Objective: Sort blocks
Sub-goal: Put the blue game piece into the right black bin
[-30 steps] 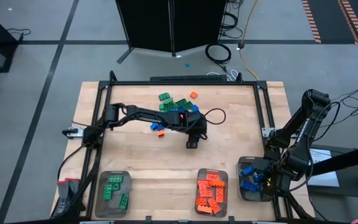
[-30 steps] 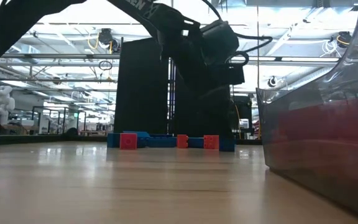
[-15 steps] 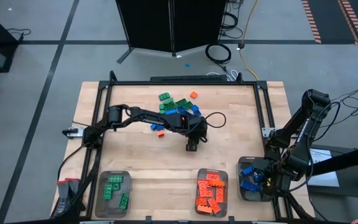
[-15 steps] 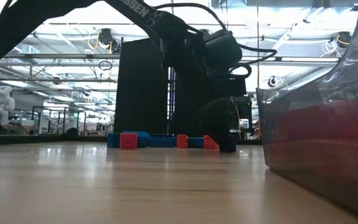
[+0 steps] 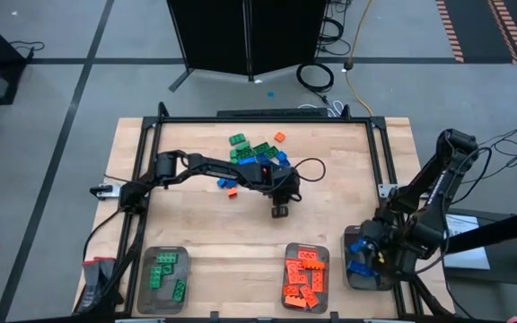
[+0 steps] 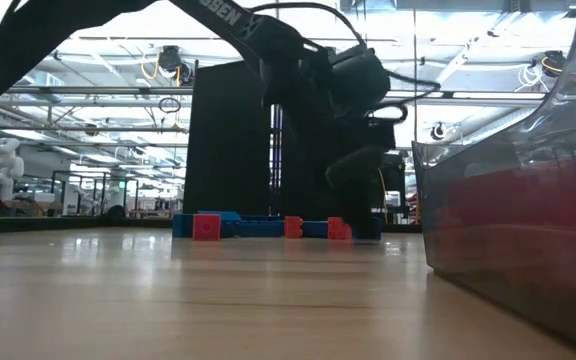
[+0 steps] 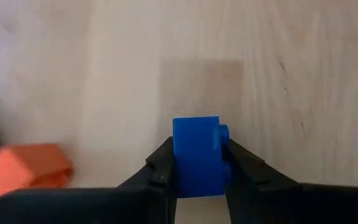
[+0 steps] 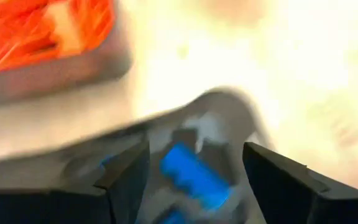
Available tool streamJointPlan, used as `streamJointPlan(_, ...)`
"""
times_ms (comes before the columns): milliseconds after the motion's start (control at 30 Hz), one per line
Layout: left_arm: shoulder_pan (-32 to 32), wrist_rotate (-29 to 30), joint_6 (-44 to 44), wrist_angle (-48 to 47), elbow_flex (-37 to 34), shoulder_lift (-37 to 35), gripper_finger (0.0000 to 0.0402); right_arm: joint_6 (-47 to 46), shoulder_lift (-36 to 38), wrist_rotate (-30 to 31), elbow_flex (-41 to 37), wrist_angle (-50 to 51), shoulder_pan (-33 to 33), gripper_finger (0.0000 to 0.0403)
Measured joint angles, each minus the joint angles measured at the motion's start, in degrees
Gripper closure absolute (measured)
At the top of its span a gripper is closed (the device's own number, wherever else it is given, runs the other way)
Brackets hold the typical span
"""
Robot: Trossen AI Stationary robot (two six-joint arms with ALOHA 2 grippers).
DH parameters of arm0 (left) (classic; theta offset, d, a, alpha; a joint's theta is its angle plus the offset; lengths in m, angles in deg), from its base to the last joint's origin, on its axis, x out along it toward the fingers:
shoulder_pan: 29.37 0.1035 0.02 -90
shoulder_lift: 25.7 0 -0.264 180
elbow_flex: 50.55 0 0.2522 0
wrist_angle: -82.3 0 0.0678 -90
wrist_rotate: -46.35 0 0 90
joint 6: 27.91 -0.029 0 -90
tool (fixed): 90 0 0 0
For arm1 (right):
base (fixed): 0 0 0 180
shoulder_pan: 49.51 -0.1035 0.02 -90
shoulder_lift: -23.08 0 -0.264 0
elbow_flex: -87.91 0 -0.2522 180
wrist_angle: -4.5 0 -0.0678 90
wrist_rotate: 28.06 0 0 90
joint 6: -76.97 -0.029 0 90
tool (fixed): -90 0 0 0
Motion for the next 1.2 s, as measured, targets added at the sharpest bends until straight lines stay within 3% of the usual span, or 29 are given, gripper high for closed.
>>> streamJointPlan(267, -0.3, -1.2, 8.0, -0.7, 3.6, -7.5, 0.0318, 13.3, 0.1, 17.1, 1.4, 4.6, 6.6, 0.0173)
streamJointPlan(400, -0.2, -3.0, 12.5, -0.3, 4.7, -11.5, 0.0318, 23.9, 0.1, 28.3, 5.3, 4.5, 10.1, 0.0176)
streamJointPlan(533, -0.2, -7.7, 17.5, 0.3, 4.8, -15.0, 0.0317, 39.1, 0.1, 34.4, 11.7, 4.1, 13.8, 0.0177)
streamJointPlan(767, -0.2, -20.6, 25.6, 5.5, 4.8, -18.8, 0.0316, 69.7, 0.1, 36.2, 24.7, -0.4, 18.4, 0.0177)
streamJointPlan(967, -0.3, -31.0, 29.8, 14.1, 4.7, -19.5, 0.0316, 97.5, 0.1, 35.3, 31.6, -12.6, 19.4, 0.0177)
streamJointPlan(1067, -0.3, -33.3, 30.4, 17.8, 4.7, -19.7, 0.0315, 106.1, 0.1, 32.5, 32.6, -20.2, 19.7, 0.0177)
streamJointPlan(1200, -0.2, -36.9, 30.4, 20.1, 4.7, -19.7, 0.0315, 109.9, 0.1, 28.5, 32.6, -25.6, 19.7, 0.0177)
